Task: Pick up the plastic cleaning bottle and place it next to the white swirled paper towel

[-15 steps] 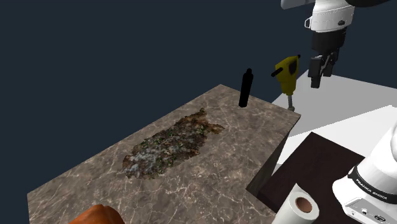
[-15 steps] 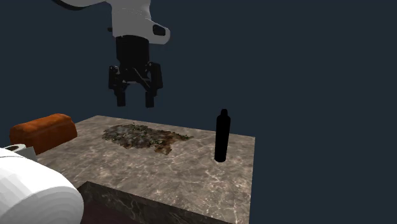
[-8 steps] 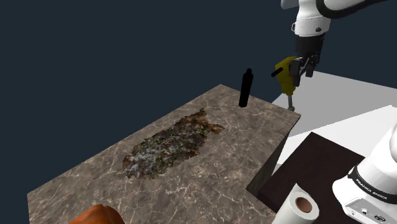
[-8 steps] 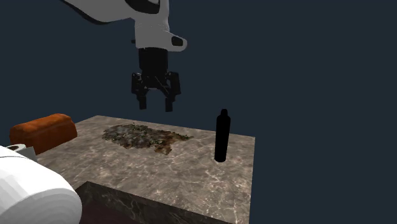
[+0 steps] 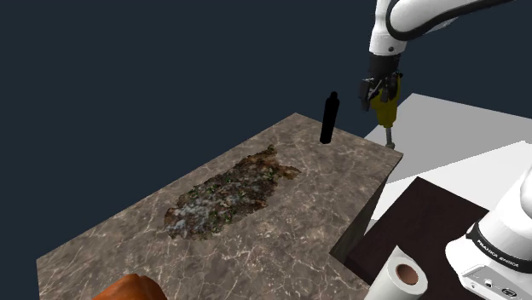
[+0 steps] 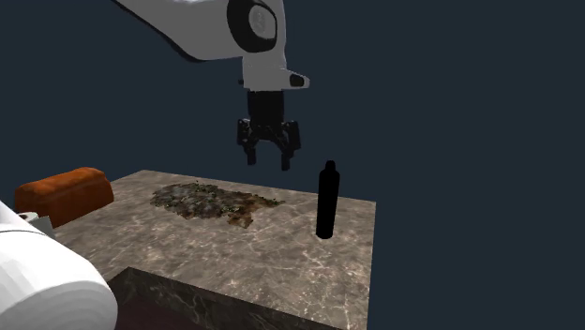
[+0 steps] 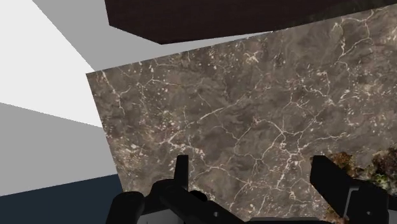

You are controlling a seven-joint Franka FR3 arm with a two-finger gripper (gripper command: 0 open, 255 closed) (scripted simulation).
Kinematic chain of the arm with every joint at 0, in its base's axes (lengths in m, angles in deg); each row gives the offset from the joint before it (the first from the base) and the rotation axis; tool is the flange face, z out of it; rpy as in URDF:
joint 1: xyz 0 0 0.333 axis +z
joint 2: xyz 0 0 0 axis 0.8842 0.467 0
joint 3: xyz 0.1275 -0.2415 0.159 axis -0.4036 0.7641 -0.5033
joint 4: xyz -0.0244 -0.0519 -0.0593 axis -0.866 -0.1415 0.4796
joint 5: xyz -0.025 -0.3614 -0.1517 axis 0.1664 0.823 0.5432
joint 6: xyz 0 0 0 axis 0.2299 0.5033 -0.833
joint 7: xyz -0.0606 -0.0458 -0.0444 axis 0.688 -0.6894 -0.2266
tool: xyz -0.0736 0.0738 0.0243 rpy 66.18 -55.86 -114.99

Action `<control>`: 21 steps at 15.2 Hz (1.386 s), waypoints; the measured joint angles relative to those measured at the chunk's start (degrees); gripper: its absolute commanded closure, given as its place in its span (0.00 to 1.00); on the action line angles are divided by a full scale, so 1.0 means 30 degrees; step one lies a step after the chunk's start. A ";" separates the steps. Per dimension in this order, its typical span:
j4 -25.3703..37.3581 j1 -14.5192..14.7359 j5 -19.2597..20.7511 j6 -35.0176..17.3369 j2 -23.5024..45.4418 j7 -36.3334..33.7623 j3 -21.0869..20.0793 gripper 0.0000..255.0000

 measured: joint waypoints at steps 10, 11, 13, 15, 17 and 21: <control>0.3991 -0.0608 -0.0999 -0.4264 0.5905 0.0184 0.1017 0.00; 0.4281 -0.0679 -0.1152 -0.4640 0.6349 0.0237 0.1110 0.00; 0.5507 -0.0812 -0.1520 -0.5218 0.7700 0.0354 0.1271 0.00; 0.6624 -0.0952 -0.1874 -0.5529 0.8716 0.0456 0.1393 0.00; 0.6838 -0.1031 -0.2052 -0.6067 0.9331 0.0567 0.1444 0.00; 0.6667 -0.1045 -0.2187 -0.6934 0.9983 0.0642 0.1432 0.00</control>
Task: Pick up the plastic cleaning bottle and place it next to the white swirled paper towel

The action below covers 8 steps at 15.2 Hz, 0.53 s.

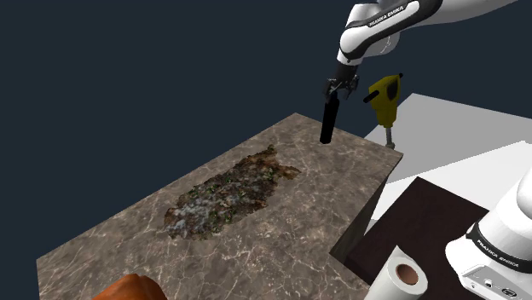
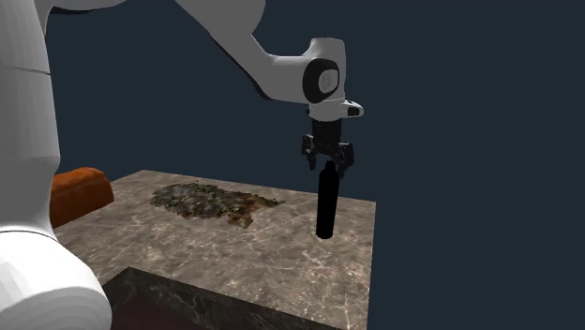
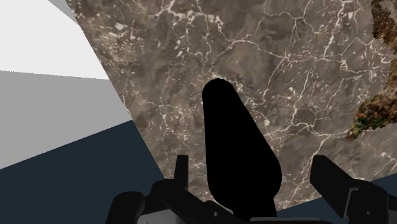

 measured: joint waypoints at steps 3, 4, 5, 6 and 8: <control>-0.0202 0.0010 -0.0060 -0.0537 0.0335 0.0027 -0.0023 0.00; -0.0238 0.0004 -0.0067 -0.0589 0.0349 0.0040 -0.0020 0.00; -0.0252 0.0005 -0.0069 -0.0615 0.0358 0.0041 -0.0021 0.00; -0.0255 0.0005 -0.0071 -0.0625 0.0362 0.0042 -0.0021 0.00; -0.0258 0.0005 -0.0072 -0.0632 0.0365 0.0043 -0.0021 0.00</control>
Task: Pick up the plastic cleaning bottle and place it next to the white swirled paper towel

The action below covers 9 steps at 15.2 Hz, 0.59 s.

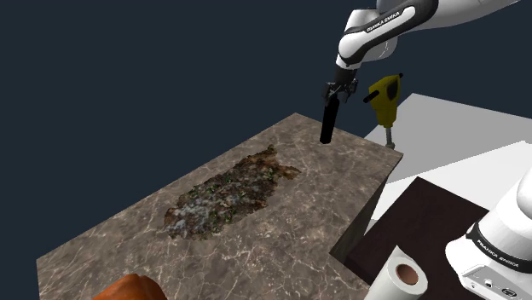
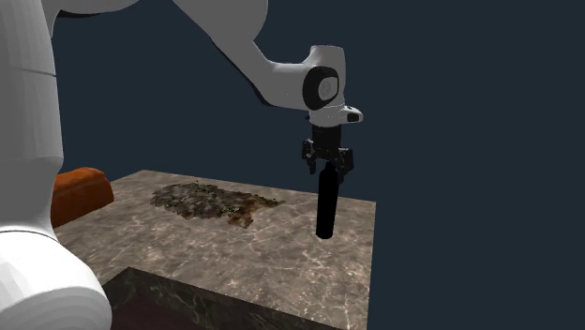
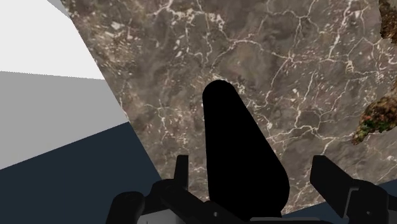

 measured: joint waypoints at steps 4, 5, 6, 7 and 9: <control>0.0002 -0.0001 0.0001 -0.0001 -0.0005 0.0000 0.0001 1.00; 0.0001 -0.0001 0.0001 -0.0001 -0.0006 0.0000 0.0002 1.00; 0.0001 -0.0001 0.0001 -0.0001 -0.0007 0.0000 0.0002 1.00; 0.0000 -0.0001 0.0001 -0.0002 -0.0007 0.0000 0.0002 1.00; -0.0003 -0.0001 0.0002 -0.0005 -0.0009 -0.0001 0.0002 1.00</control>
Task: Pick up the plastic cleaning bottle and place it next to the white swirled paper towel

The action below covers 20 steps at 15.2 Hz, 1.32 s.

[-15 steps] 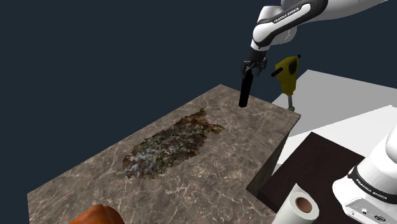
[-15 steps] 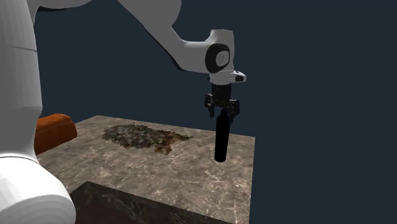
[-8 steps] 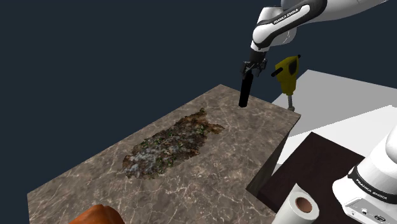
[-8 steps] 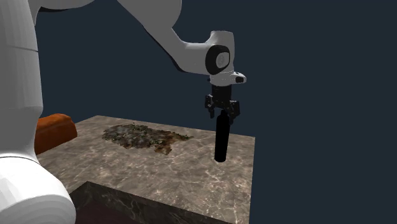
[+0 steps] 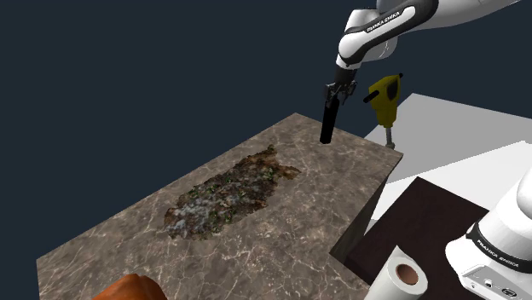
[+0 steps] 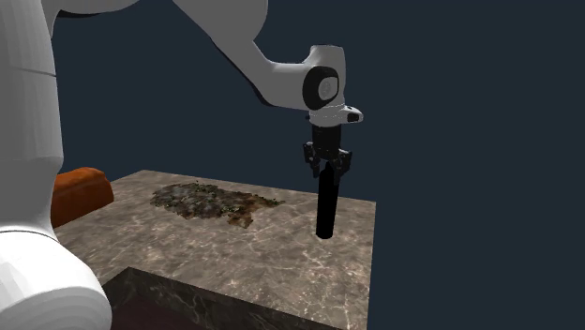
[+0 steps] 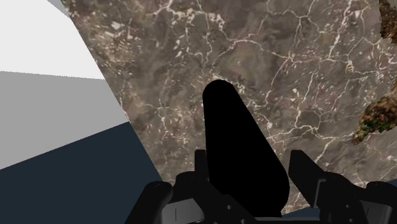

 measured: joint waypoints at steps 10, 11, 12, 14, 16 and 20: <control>0.1074 -0.0001 0.0144 0.1682 -0.0603 -0.0130 0.0033 1.00; 0.1228 0.0011 0.0170 0.1926 -0.0695 -0.0172 0.0029 1.00; 0.1382 0.0004 0.0180 0.2133 -0.0749 -0.0171 0.0035 1.00; 0.1612 0.0024 0.0232 0.2603 -0.0991 -0.0243 0.0029 1.00; 0.2050 0.0017 0.0257 0.3129 -0.1082 -0.0270 0.0038 1.00; 0.2748 0.0028 0.0309 0.4022 -0.1279 -0.0352 0.0036 1.00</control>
